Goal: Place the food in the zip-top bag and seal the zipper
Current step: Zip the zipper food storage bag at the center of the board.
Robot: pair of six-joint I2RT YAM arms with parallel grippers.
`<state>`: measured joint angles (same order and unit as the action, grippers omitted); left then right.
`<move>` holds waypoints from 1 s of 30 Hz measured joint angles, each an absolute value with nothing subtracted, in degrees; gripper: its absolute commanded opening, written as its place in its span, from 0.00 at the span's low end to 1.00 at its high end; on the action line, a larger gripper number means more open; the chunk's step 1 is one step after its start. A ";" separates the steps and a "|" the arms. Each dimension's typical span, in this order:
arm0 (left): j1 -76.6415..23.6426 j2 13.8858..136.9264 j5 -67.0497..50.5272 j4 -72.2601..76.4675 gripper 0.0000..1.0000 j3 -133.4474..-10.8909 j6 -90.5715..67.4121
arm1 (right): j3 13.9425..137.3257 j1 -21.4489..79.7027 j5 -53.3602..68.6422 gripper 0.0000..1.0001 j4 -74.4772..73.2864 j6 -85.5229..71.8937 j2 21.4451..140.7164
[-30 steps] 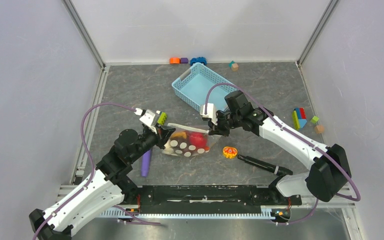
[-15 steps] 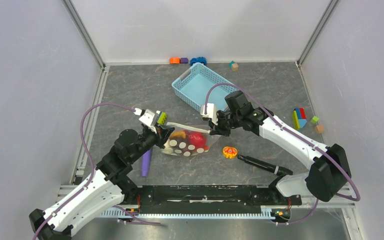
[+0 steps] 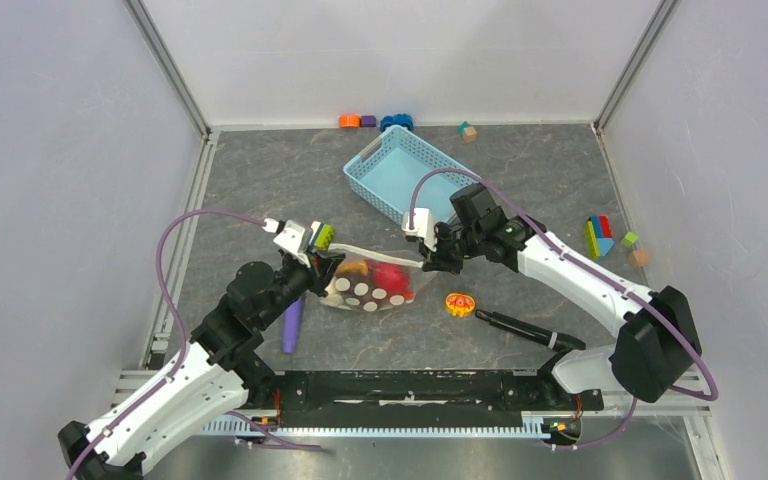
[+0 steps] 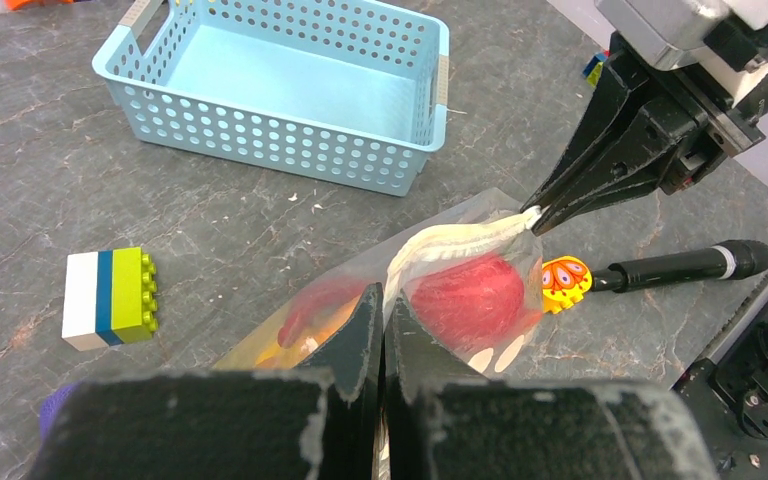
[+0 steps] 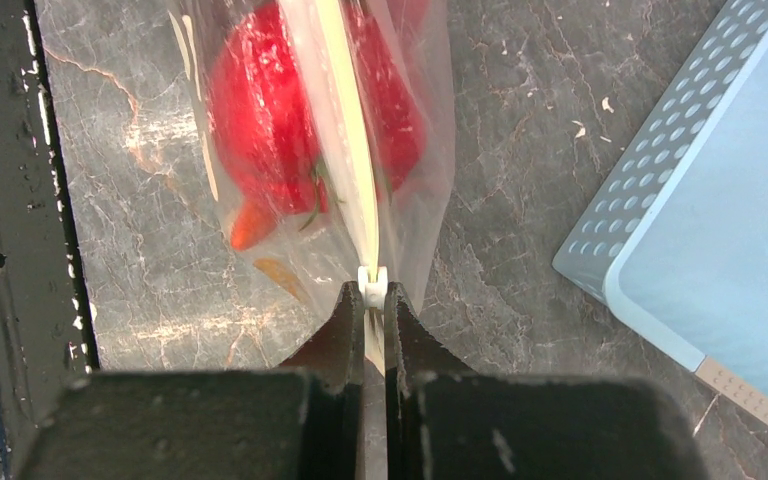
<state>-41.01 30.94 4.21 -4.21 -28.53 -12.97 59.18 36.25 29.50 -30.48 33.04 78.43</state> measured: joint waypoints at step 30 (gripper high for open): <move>-41.01 29.30 7.97 -4.45 0.02 -28.10 -13.47 | 55.59 33.71 24.38 0.00 -30.50 31.81 73.73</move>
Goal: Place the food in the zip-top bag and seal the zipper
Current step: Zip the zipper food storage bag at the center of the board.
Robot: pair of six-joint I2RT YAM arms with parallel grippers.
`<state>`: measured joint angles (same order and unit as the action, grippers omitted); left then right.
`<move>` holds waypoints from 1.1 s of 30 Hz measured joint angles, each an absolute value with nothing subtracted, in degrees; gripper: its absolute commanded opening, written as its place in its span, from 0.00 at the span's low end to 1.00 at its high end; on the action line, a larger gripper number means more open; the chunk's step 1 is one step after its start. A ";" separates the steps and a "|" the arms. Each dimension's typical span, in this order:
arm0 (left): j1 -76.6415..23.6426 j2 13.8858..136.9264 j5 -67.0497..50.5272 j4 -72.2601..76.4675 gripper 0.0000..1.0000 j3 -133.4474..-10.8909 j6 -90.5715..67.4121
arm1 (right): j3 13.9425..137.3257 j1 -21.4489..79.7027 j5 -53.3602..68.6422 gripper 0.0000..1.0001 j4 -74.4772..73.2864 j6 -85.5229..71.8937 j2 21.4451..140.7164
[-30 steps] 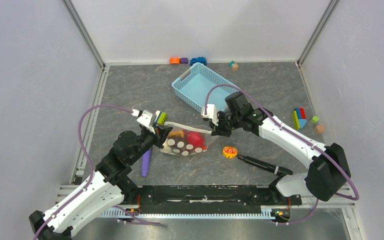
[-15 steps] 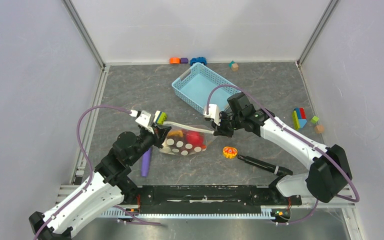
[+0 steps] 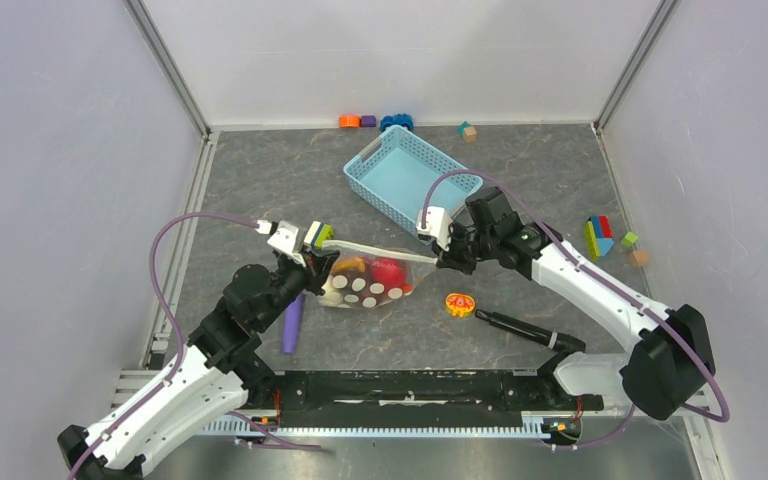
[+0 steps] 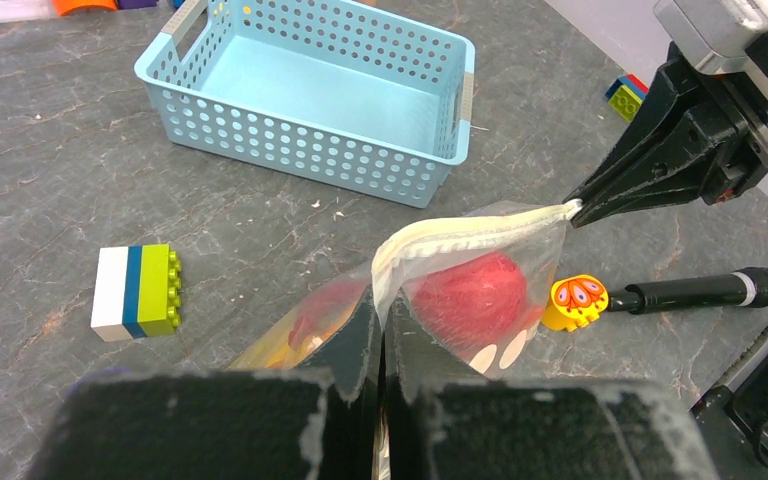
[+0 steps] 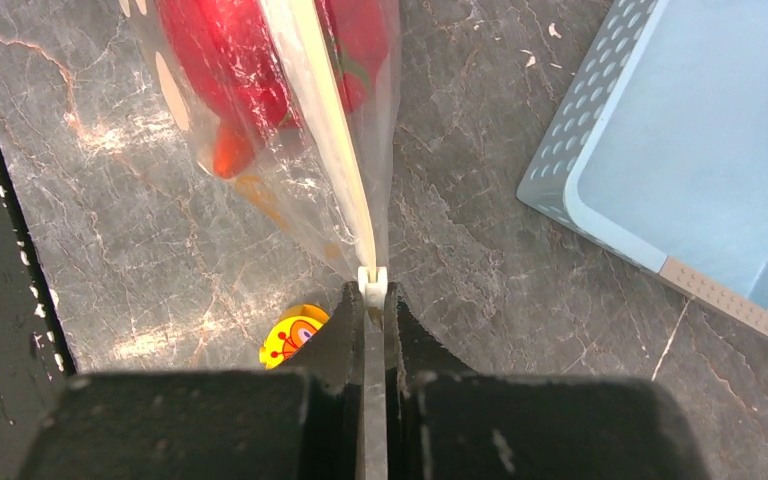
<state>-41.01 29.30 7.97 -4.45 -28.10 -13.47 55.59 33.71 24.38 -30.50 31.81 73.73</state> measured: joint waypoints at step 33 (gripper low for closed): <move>-40.91 31.11 -9.63 -19.40 0.02 -47.88 -33.41 | 50.54 32.51 48.49 0.00 -25.56 21.71 54.50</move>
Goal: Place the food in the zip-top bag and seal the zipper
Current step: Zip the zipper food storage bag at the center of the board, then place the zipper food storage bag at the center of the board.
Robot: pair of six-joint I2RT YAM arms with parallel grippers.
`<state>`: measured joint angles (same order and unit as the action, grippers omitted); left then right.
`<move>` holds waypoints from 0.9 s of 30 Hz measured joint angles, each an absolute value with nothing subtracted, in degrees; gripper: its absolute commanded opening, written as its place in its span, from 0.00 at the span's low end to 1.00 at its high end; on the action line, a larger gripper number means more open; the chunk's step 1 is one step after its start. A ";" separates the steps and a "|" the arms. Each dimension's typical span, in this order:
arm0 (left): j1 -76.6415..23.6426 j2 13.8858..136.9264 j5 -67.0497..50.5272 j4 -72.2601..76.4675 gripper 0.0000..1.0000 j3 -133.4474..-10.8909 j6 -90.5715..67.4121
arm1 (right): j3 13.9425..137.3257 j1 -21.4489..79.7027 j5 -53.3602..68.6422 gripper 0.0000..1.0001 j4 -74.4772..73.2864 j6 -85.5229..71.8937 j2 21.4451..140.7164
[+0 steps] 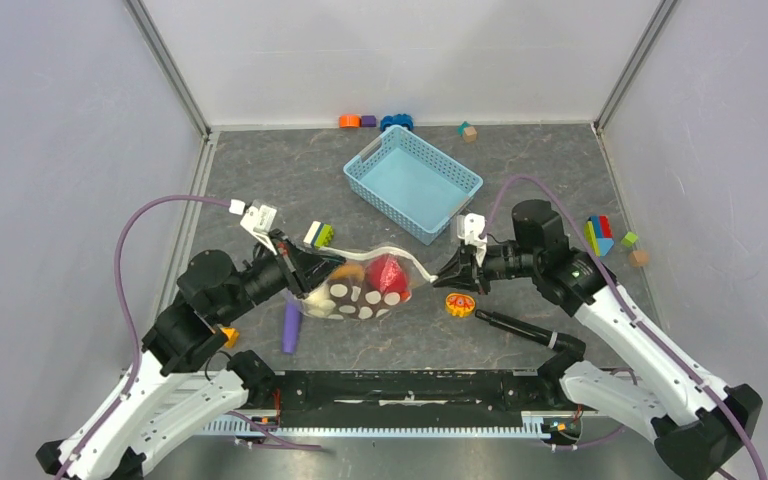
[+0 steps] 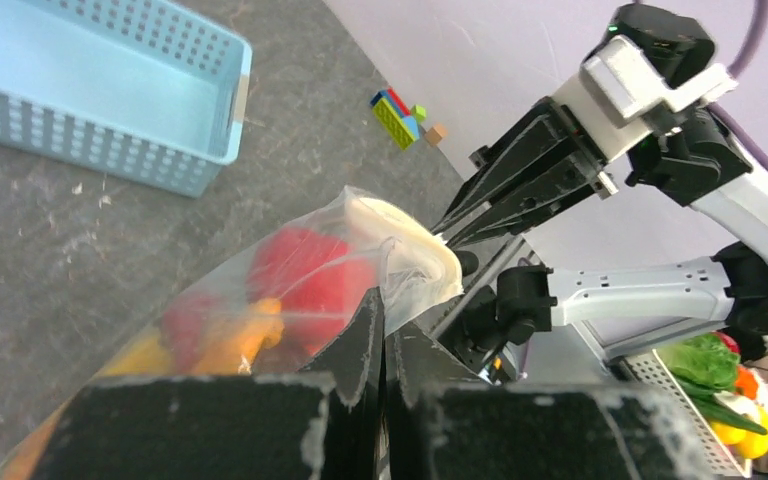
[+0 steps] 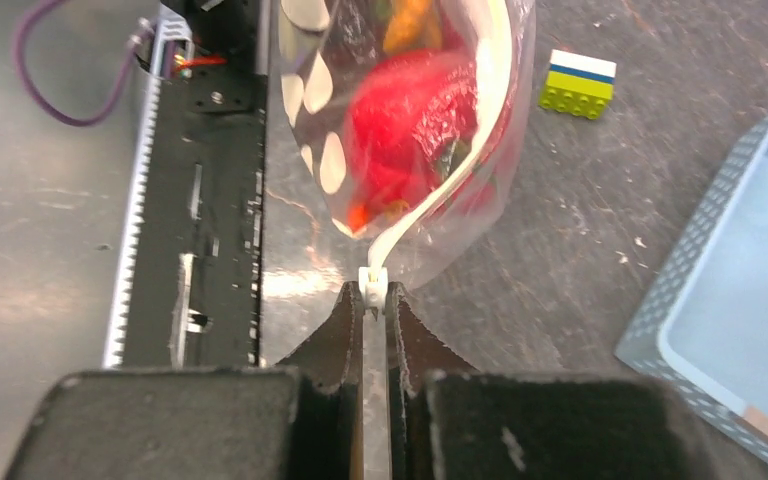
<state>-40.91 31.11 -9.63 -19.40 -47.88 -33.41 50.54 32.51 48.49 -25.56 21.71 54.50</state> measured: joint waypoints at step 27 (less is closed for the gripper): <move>-40.84 63.24 22.39 -44.88 1.00 -63.20 -40.97 | 50.76 28.49 6.20 0.98 -20.95 4.03 64.69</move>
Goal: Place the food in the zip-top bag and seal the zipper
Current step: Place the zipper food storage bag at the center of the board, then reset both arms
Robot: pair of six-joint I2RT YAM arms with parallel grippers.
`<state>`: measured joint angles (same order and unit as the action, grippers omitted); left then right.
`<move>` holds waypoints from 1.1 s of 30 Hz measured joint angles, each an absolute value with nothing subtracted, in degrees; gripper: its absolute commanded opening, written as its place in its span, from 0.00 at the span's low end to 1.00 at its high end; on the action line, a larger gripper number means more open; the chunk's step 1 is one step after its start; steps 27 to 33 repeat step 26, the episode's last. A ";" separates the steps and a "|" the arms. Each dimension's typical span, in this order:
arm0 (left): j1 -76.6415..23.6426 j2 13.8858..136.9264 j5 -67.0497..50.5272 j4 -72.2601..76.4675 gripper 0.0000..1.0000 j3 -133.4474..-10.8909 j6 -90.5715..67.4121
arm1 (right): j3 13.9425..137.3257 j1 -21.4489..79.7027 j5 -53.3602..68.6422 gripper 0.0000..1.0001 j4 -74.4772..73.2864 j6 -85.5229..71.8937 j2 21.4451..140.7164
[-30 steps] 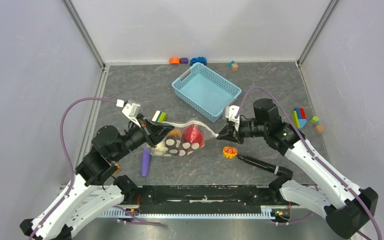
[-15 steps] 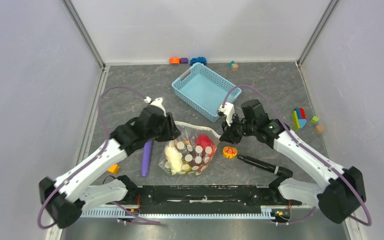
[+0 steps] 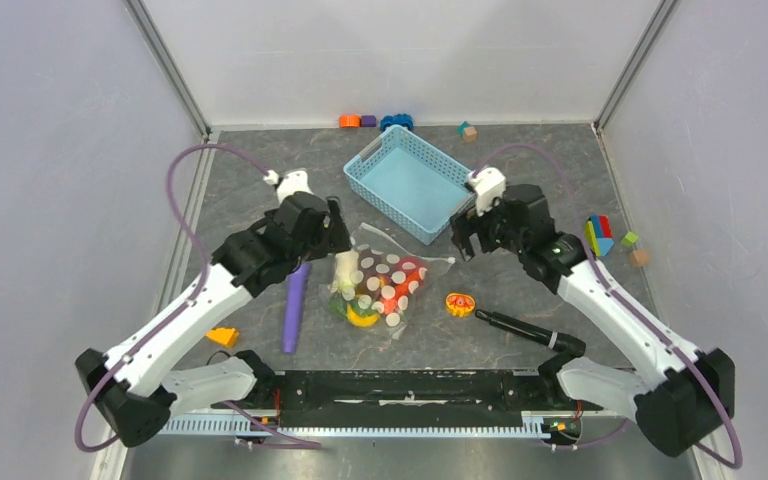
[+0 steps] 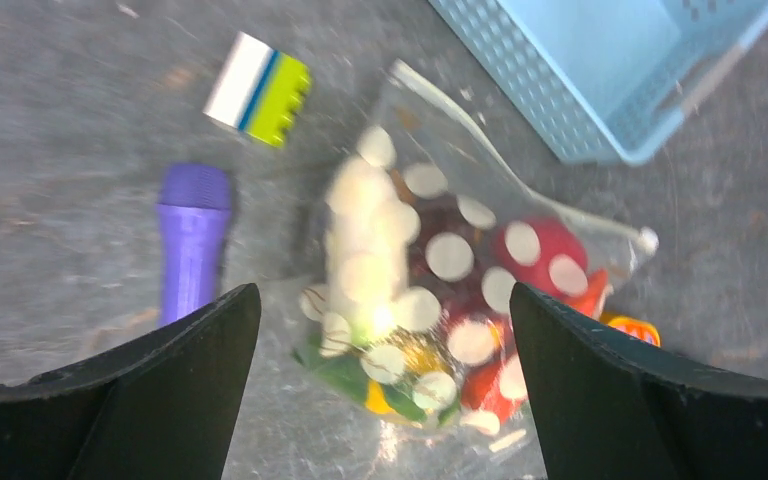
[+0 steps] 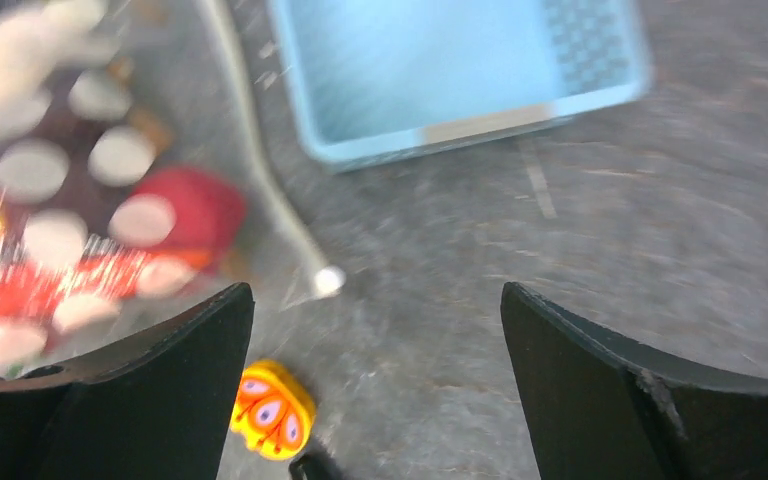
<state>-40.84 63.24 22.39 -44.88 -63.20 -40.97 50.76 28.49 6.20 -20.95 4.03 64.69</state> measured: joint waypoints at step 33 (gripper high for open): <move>-15.81 49.12 31.40 -49.82 1.00 -58.06 -43.44 | 37.32 1.87 -14.33 0.98 -11.49 -15.14 55.33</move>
